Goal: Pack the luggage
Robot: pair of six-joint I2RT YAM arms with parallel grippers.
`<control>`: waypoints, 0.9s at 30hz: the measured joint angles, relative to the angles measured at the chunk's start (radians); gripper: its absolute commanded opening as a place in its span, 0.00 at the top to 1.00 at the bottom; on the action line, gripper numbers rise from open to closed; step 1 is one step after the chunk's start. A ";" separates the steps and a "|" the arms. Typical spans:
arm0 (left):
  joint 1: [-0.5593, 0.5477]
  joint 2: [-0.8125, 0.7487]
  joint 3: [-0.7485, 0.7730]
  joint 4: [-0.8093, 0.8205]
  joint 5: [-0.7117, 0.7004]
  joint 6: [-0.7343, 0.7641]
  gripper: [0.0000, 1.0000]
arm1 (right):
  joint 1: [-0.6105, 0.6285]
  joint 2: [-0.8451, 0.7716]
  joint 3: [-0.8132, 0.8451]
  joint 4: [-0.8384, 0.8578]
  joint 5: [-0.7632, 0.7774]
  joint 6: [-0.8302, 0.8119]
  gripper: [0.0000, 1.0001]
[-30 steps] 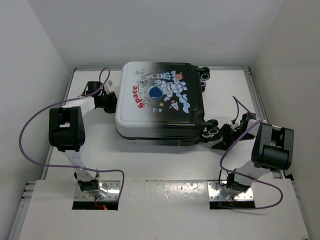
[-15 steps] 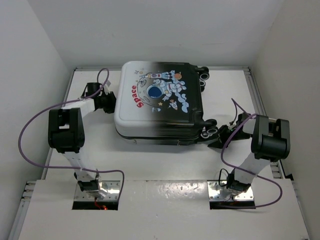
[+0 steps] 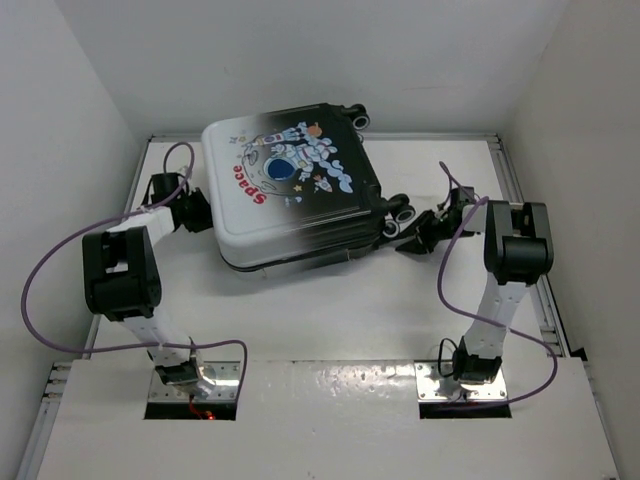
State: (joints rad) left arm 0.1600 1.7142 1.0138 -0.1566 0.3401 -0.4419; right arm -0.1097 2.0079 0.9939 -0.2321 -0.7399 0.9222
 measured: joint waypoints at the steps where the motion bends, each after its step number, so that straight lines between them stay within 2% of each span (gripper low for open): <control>1: 0.008 -0.001 -0.002 0.000 -0.004 -0.006 1.00 | 0.011 0.021 0.030 0.022 0.000 0.016 0.62; 6: 0.036 0.004 0.007 -0.007 -0.014 -0.022 1.00 | 0.042 0.050 0.087 0.111 0.030 0.030 0.62; 10: 0.038 0.019 0.032 -0.037 -0.010 -0.027 1.00 | 0.021 -0.015 0.051 0.124 0.011 -0.032 0.64; 17: 0.040 0.024 0.038 -0.044 -0.003 -0.035 1.00 | -0.119 -0.446 -0.182 0.081 0.030 -0.360 0.64; 19: 0.040 0.025 0.038 -0.043 -0.001 -0.039 1.00 | -0.119 -0.564 -0.254 0.084 0.037 -0.455 0.64; 22: 0.040 0.025 0.034 -0.036 -0.001 -0.042 1.00 | -0.030 -0.700 -0.363 0.093 0.064 -0.560 0.64; 27: 0.026 0.016 0.031 -0.034 -0.035 -0.044 1.00 | 0.298 -0.866 -0.518 0.203 0.237 -0.655 0.65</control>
State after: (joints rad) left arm 0.1864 1.7302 1.0443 -0.1905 0.3050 -0.4858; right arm 0.1883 1.1423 0.4763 -0.0292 -0.5026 0.2672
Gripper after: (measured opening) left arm 0.231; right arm 0.352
